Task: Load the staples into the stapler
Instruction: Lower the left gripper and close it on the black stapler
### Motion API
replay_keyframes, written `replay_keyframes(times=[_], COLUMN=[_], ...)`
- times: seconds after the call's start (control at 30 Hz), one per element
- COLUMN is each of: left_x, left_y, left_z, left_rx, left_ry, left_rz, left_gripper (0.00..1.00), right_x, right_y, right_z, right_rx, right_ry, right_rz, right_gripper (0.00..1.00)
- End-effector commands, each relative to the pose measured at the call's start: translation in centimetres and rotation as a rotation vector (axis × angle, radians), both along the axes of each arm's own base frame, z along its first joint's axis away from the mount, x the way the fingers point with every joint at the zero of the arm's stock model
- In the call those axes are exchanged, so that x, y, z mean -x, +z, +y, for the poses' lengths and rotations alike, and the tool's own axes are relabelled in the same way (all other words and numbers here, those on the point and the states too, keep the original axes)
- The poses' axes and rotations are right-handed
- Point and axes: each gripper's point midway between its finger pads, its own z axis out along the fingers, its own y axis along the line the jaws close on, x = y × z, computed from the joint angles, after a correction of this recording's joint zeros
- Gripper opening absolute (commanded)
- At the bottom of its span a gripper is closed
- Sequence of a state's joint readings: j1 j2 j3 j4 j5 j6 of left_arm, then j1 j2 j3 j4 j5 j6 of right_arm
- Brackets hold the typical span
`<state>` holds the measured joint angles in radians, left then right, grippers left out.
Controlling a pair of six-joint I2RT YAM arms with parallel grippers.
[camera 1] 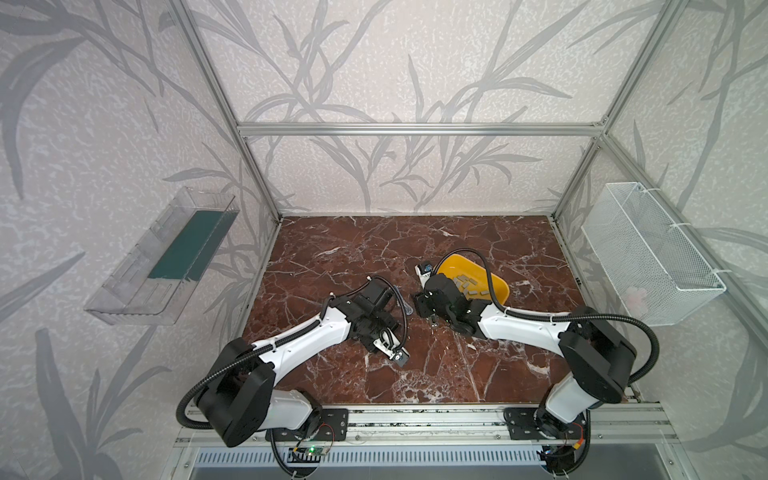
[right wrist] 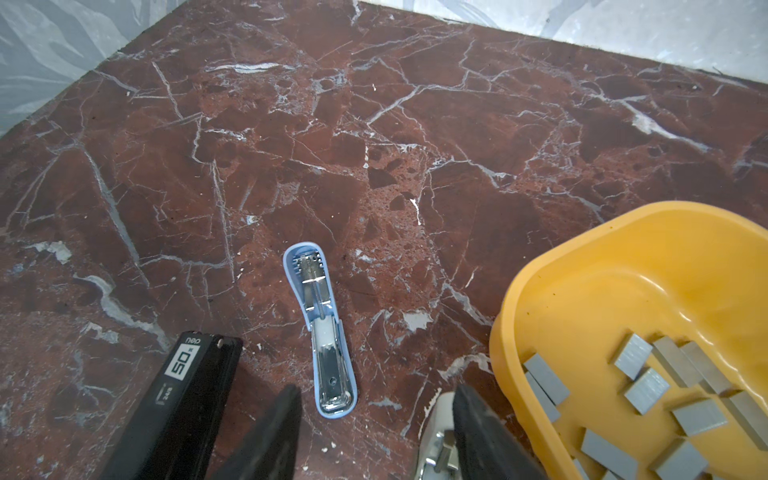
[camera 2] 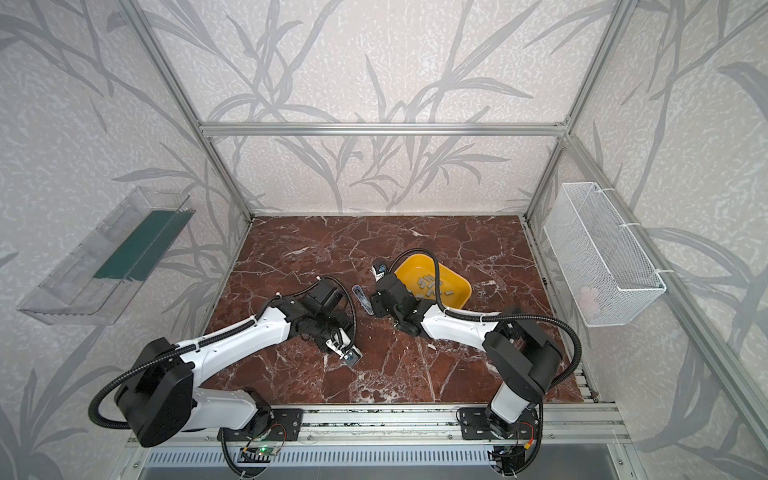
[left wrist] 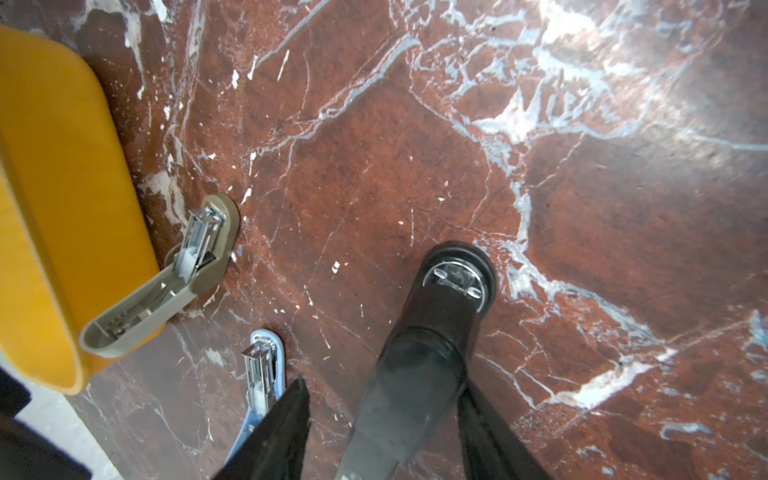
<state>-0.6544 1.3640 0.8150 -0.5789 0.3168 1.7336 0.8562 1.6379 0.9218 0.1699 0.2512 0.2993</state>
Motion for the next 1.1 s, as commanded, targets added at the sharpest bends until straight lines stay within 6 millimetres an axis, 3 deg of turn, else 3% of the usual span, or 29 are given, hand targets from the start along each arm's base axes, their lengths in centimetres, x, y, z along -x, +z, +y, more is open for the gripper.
replay_keyframes(times=[0.0, 0.27, 1.07], left_x=[0.7, 1.3, 1.6], left_y=[0.1, -0.6, -1.4], left_z=[-0.3, -0.7, -0.9], left_rx=[-0.008, -0.032, -0.09], left_ry=[-0.006, 0.014, 0.022], left_rz=[0.056, 0.128, 0.212], left_gripper=[0.57, 0.63, 0.56], right_x=[-0.1, -0.2, -0.3], right_y=[1.7, 1.5, 1.0], right_z=[0.2, 0.0, -0.1], right_rx=[-0.053, -0.05, -0.045], right_ry=[0.002, -0.004, -0.004], right_rz=[-0.027, -0.023, -0.011], right_gripper=[0.6, 0.6, 0.6])
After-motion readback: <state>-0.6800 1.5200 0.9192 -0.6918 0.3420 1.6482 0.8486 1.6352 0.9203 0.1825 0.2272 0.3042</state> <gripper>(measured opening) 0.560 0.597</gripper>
